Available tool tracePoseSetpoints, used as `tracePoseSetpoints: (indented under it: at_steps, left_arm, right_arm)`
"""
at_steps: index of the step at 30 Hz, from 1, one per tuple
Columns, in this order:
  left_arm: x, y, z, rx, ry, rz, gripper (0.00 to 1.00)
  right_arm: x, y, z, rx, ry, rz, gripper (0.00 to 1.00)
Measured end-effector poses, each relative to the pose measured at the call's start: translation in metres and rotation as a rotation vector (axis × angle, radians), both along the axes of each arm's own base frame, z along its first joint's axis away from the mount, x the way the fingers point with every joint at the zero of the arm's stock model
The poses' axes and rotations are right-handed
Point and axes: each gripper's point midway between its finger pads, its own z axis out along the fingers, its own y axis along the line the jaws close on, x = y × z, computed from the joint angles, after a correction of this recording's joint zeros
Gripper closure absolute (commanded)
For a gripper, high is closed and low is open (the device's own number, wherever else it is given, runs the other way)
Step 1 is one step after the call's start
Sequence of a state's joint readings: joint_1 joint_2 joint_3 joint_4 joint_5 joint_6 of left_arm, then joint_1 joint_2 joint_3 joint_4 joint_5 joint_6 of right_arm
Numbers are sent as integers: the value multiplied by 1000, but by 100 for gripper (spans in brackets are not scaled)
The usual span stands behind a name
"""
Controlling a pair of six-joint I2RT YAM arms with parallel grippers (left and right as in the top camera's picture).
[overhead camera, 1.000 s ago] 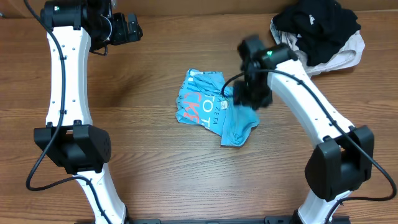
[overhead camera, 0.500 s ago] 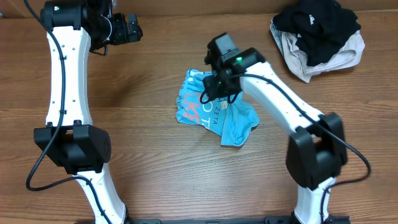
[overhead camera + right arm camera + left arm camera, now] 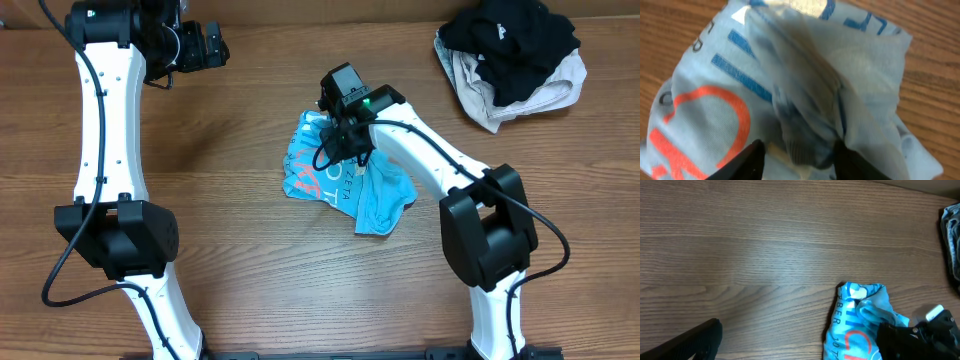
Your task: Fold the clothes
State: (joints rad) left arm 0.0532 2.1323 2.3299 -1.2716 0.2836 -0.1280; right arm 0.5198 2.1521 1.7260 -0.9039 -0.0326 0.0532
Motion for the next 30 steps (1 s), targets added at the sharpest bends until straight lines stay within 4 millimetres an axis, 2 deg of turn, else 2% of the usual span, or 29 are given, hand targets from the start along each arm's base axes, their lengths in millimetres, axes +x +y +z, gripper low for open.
tracePoseSetpoints:
  at_steps: [3, 10, 13, 14, 20, 24, 27, 30]
  left_arm:
    - [0, 0, 0, 0, 0, 0, 0]
    - [0, 0, 0, 0, 0, 0, 0]
    - [0, 0, 0, 0, 0, 0, 0]
    - [0, 0, 0, 0, 0, -1, 0]
    - [0, 0, 0, 2, -1, -4, 0]
    - [0, 0, 0, 3, -1, -6, 0]
    - [0, 0, 0, 4, -1, -6, 0]
    - [0, 0, 0, 4, -1, -6, 0]
  right_arm:
    - [0, -1, -2, -5, -1, 1, 64]
    - [3, -5, -2, -32, -15, -4, 81]
    - [4, -6, -2, -40, -20, 6, 90]
    - [3, -6, -2, -41, -20, 9, 96]
    - [1, -9, -3, -54, -9, 6, 96]
    - [-11, -19, -2, -80, 57, -37, 96]
    - [-8, -30, 17, -78, 83, -108, 96]
    - [11, -50, 49, -49, 68, -217, 96]
